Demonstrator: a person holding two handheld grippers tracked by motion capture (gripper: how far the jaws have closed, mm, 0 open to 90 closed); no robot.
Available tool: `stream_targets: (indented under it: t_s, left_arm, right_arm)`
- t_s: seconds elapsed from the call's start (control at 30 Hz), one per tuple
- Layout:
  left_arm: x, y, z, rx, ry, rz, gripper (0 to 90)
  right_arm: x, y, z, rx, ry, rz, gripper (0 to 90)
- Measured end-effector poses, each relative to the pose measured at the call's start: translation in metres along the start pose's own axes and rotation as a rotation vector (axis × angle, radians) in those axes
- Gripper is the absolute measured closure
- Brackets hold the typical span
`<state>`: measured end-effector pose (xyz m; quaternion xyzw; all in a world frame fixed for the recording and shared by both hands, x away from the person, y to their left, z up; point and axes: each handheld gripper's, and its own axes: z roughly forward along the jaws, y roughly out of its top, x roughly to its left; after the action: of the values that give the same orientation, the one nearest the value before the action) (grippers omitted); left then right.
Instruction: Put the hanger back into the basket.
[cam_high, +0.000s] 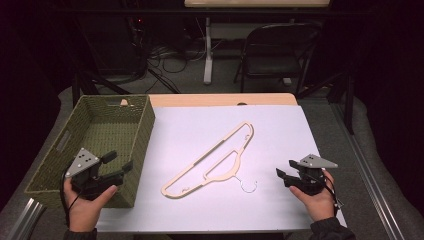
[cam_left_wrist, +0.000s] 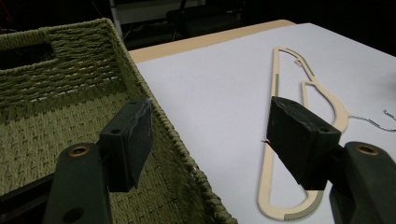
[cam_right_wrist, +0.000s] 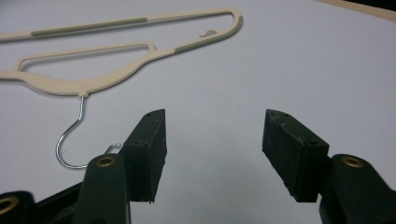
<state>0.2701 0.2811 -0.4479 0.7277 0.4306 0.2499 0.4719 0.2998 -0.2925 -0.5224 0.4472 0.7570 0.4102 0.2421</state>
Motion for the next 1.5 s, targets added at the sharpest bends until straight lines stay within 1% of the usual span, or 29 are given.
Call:
stream_targets:
  t_s: [0.13,0.27,0.37,0.43,0.53,0.6,0.67,0.7,0.77,0.8,0.87,0.9,0.93,0.97,1.0,1.03,1.07,1.1,1.13,1.17,1.2,1.23,1.27,1.33,1.37,1.4,1.43,1.5]
  left_arm:
    - [-0.001,0.000,0.001,0.005,0.002,0.007,31.6]
    - [-0.004,0.001,0.001,0.007,-0.001,0.015,31.6]
    - [-0.007,0.002,0.001,0.003,-0.011,0.022,31.8]
    - [-0.011,0.004,0.001,0.001,-0.016,0.029,32.6]
    - [-0.017,0.006,0.002,0.001,-0.030,0.043,33.5]
    - [-0.021,0.008,0.004,0.004,-0.041,0.052,34.5]
    - [-0.025,0.009,0.006,0.005,-0.057,0.059,35.2]
    - [-0.025,0.009,0.006,0.005,-0.057,0.059,35.3]
    - [-0.032,0.011,0.011,-0.001,-0.091,0.059,35.3]
    - [-0.035,0.012,0.014,0.002,-0.100,0.060,35.6]
    - [-0.041,0.013,0.020,0.020,-0.108,0.078,35.9]
    - [-0.041,0.013,0.020,0.020,-0.108,0.078,35.9]
    - [-0.046,0.015,0.027,0.044,-0.130,0.087,35.9]
    - [-0.049,0.016,0.031,0.048,-0.137,0.093,35.9]
    - [-0.049,0.016,0.031,0.048,-0.137,0.093,37.1]
    - [-0.054,0.020,0.039,0.065,-0.159,0.108,39.9]
    - [-0.054,0.020,0.039,0.065,-0.159,0.108,40.3]
    - [-0.057,0.022,0.043,0.075,-0.163,0.115,40.3]
    - [-0.063,0.026,0.052,0.099,-0.146,0.149,41.2]
    - [-0.065,0.027,0.057,0.116,-0.144,0.155,41.5]
    - [-0.068,0.029,0.061,0.127,-0.160,0.154,43.0]
    - [-0.070,0.030,0.066,0.134,-0.179,0.149,46.3]
    - [-0.073,0.030,0.071,0.150,-0.189,0.152,47.4]
    - [-0.078,0.031,0.082,0.195,-0.194,0.167,50.1]
    - [-0.080,0.031,0.087,0.208,-0.199,0.173,50.7]
    - [-0.083,0.031,0.092,0.218,-0.206,0.173,51.7]
    - [-0.085,0.031,0.097,0.229,-0.212,0.179,52.9]
    - [-0.089,0.030,0.107,0.247,-0.213,0.182,54.2]
  right_arm:
    - [-0.002,0.000,-0.001,0.010,-0.004,0.008,37.7]
    - [-0.002,0.002,0.000,0.022,-0.006,-0.012,38.4]
    - [-0.002,0.005,-0.001,0.031,-0.003,-0.025,43.0]
    - [-0.001,0.007,-0.001,0.033,-0.003,-0.039,43.5]
    - [0.000,0.009,-0.002,0.030,-0.013,-0.043,43.5]
    - [0.000,0.009,-0.001,0.029,-0.010,-0.045,43.6]
    - [0.000,0.010,-0.001,0.030,-0.001,-0.048,45.6]
    - [0.000,0.010,-0.001,0.030,-0.001,-0.048,45.6]
    - [0.000,0.013,0.000,0.029,0.015,-0.032,47.2]
    - [0.000,0.014,0.000,0.027,0.017,-0.036,47.2]
    - [0.001,0.015,0.000,0.020,0.013,-0.042,47.2]
    - [0.001,0.015,0.000,0.020,0.013,-0.042,47.2]
    - [0.002,0.015,0.001,0.021,0.013,-0.054,47.0]
    - [0.002,0.015,0.001,0.023,0.010,-0.057,47.0]
    - [0.003,0.015,0.001,0.026,0.011,-0.061,47.0]
    - [0.003,0.014,0.002,0.028,0.011,-0.062,47.0]
    - [0.003,0.014,0.002,0.028,0.011,-0.062,47.0]
    - [0.004,0.013,0.002,0.023,0.008,-0.064,47.1]
    - [0.006,0.012,0.004,0.021,0.007,-0.072,47.1]
    - [0.007,0.012,0.004,0.024,0.004,-0.080,47.1]
    - [0.008,0.011,0.005,0.027,0.008,-0.083,47.2]
    - [0.010,0.011,0.005,0.024,0.007,-0.089,47.2]
    - [0.010,0.010,0.006,0.027,0.010,-0.093,47.2]
    - [0.012,0.009,0.006,0.029,0.014,-0.098,47.8]
    - [0.012,0.009,0.006,0.024,0.014,-0.100,48.0]
    - [0.012,0.010,0.005,0.036,0.011,-0.102,48.5]
    - [0.012,0.009,0.006,0.018,0.016,-0.100,48.9]
    - [0.011,0.009,0.005,0.016,0.023,-0.087,49.9]
